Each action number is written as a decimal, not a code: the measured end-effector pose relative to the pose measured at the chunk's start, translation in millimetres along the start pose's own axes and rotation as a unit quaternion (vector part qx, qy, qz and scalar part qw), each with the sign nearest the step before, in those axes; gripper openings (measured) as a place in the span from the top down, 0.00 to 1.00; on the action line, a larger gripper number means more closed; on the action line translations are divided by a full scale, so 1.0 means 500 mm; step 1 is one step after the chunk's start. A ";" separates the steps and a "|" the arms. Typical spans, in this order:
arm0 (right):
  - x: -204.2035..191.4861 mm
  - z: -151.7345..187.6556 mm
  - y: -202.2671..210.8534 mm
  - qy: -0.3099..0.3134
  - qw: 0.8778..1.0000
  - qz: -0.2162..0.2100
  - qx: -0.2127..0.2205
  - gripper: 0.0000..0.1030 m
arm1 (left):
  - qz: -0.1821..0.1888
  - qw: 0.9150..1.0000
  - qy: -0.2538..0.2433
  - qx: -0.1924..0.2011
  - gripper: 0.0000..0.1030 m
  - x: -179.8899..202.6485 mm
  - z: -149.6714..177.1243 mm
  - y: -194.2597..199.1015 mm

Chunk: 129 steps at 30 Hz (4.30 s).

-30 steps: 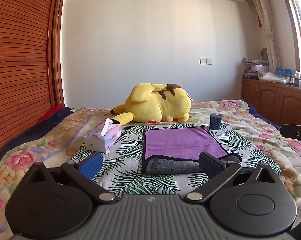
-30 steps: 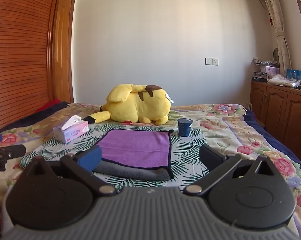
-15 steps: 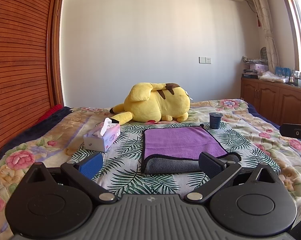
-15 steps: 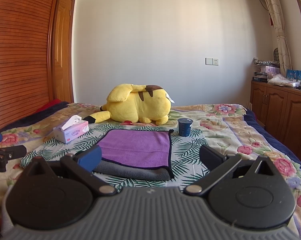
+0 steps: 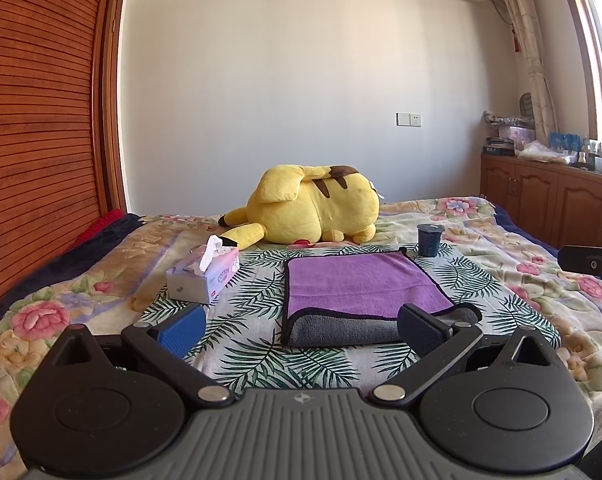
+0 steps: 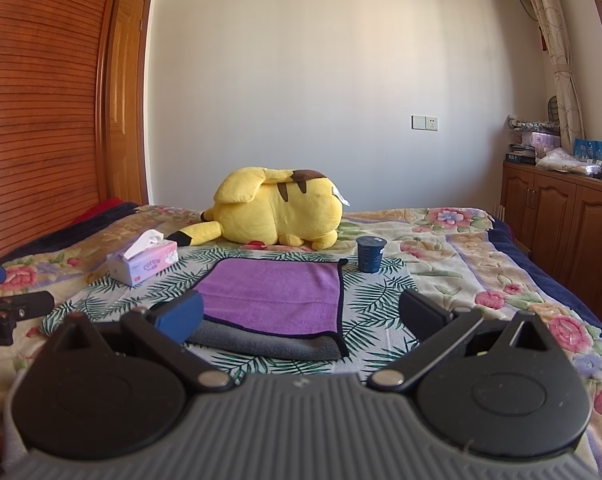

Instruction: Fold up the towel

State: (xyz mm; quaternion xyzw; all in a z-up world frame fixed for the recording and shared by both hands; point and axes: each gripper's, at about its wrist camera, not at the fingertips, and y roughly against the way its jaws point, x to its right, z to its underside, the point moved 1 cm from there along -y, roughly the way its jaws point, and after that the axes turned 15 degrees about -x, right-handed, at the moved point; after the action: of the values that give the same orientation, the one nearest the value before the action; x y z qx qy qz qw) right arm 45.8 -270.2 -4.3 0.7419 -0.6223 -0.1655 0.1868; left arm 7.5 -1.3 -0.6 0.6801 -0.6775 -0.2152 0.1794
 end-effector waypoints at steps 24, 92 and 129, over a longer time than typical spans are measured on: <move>-0.001 0.000 0.001 -0.001 1.000 0.000 0.001 0.00 | 0.000 1.000 -0.001 0.000 0.16 0.004 0.005 -0.002; 0.005 -0.034 -0.211 0.012 0.996 -0.009 -0.089 0.00 | 0.023 0.995 -0.040 -0.093 0.16 0.004 -0.054 -0.218; 0.051 -0.046 -0.396 0.012 0.986 -0.034 -0.162 0.00 | 0.044 0.989 -0.022 -0.137 0.25 -0.050 -0.087 -0.440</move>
State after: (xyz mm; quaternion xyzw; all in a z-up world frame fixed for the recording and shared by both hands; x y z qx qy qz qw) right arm 231.7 -263.0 -79.8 0.7244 -0.5595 -0.2614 0.3064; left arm 216.8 25.3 -80.4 0.6138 -0.6744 -0.3127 0.2658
